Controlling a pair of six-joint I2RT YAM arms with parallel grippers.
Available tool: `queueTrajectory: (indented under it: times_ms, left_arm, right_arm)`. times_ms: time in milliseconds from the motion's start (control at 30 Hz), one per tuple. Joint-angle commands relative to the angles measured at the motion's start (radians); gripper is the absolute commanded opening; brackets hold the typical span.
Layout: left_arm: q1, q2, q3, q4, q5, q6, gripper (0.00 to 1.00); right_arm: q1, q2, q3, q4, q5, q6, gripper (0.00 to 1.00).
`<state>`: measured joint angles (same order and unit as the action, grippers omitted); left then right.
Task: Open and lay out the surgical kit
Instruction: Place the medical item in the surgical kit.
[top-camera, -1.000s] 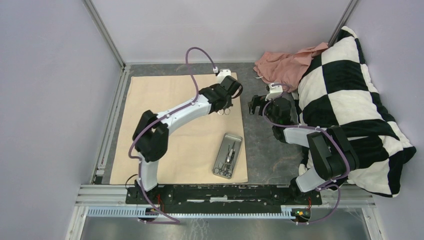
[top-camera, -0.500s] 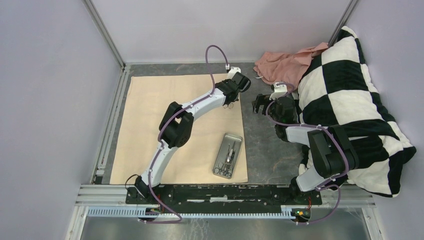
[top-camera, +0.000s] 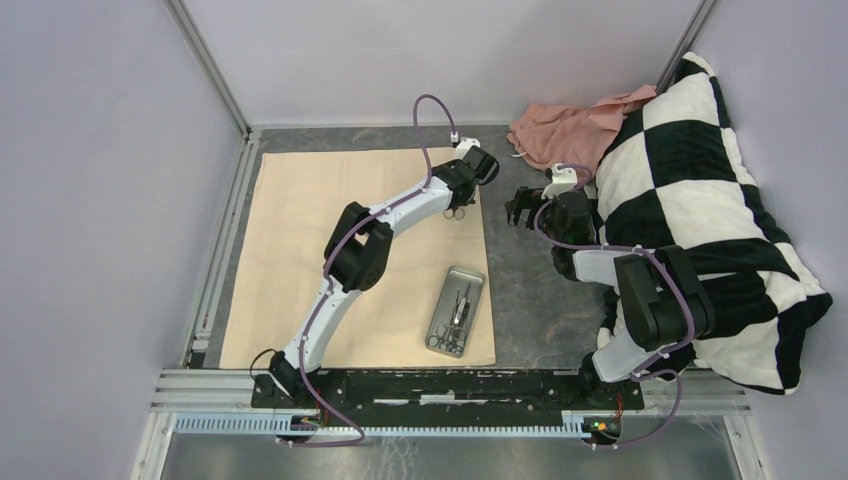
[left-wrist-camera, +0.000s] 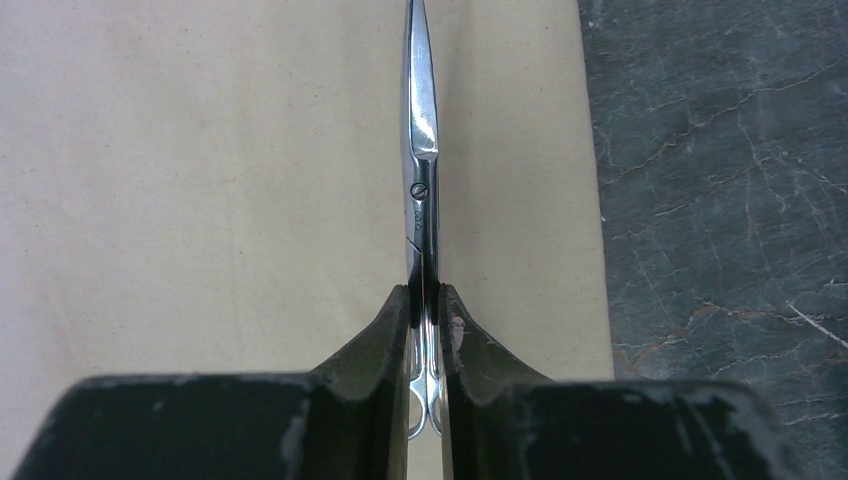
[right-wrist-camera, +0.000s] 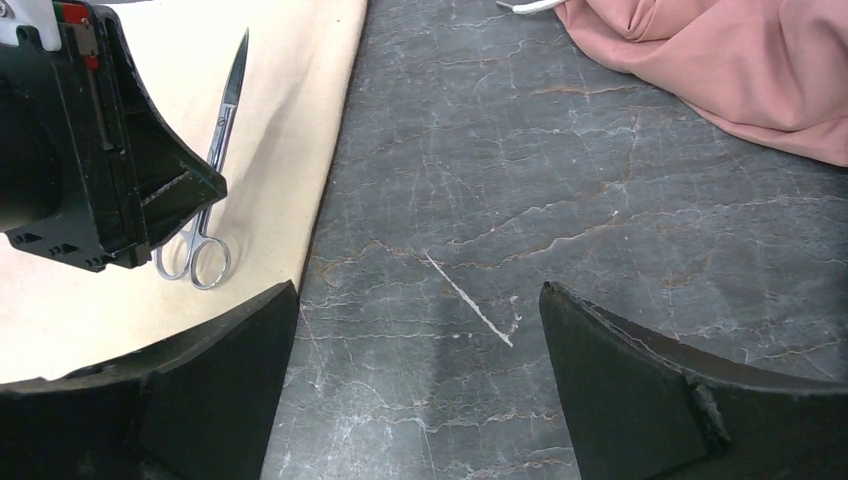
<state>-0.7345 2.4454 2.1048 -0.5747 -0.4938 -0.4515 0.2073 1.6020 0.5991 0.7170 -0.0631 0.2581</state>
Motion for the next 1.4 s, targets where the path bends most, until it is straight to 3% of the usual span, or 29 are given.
queueTrajectory:
  times_ms: [0, 533, 600, 767, 967, 1167, 1367]
  left_arm:
    - [0.003, 0.012, 0.053, 0.015, -0.003, -0.020, 0.02]
    - [0.010, 0.065, 0.114, -0.015, 0.017, -0.076, 0.09]
    - [0.012, 0.066, 0.116, -0.015, 0.022, -0.081, 0.14]
    - [0.013, 0.050, 0.123, -0.027, 0.035, -0.087, 0.37]
    - [0.014, -0.061, 0.090, -0.058, 0.038, -0.073, 0.49]
    - [0.007, -0.323, -0.179, -0.019, 0.130, -0.025, 0.60]
    - [-0.031, -0.690, -0.699, 0.149, 0.284, -0.037, 0.68]
  right_arm:
    - [-0.005, 0.006, 0.034, 0.026, -0.022, 0.017, 0.98]
    - [-0.007, 0.023, 0.047, 0.026, -0.041, 0.024, 0.98]
    - [-0.007, 0.024, 0.047, 0.026, -0.041, 0.024, 0.98]
    - [-0.007, 0.030, 0.054, 0.026, -0.049, 0.027, 0.98]
    - [-0.007, 0.039, 0.064, 0.026, -0.064, 0.029, 0.98]
    - [-0.006, 0.049, 0.068, 0.022, -0.069, 0.026, 0.98]
    - [-0.007, 0.047, 0.065, 0.012, -0.078, 0.030, 0.97]
